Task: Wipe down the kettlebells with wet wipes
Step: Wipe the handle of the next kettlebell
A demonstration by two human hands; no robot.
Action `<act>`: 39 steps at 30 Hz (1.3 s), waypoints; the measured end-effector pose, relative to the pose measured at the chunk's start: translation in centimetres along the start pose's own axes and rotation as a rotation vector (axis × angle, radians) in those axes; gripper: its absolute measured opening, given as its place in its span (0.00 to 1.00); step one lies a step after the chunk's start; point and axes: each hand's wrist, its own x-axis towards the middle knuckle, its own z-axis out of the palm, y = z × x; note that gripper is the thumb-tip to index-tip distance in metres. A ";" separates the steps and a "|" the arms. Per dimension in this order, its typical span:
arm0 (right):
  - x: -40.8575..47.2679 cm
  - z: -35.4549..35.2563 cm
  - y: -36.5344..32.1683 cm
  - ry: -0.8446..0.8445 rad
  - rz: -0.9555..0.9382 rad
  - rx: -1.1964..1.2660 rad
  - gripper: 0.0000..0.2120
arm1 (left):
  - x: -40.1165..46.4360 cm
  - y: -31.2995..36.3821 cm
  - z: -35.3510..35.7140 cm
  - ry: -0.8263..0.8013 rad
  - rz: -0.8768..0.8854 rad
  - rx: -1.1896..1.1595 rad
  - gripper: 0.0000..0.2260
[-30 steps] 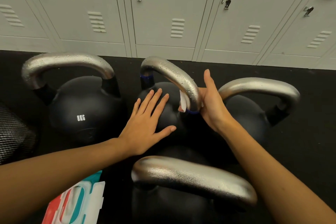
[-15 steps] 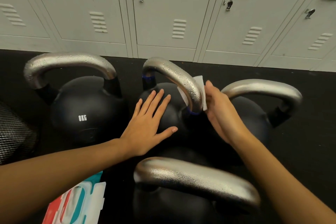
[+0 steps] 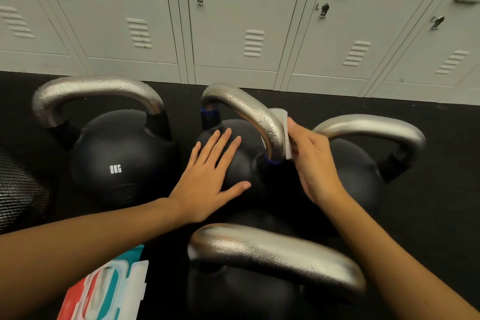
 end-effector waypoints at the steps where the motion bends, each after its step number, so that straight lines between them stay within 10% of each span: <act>1: -0.6 -0.2 0.5 0.015 0.025 0.034 0.18 | 0.0 0.0 0.0 0.001 0.002 -0.003 0.37; 26: -1.6 0.7 0.4 0.041 -0.356 -0.146 0.17 | 0.0 0.0 0.0 -0.009 -0.003 0.016 0.36; 39: -3.0 -0.7 2.6 0.047 -0.142 0.055 0.20 | 0.1 -0.1 0.0 -0.003 0.002 0.020 0.37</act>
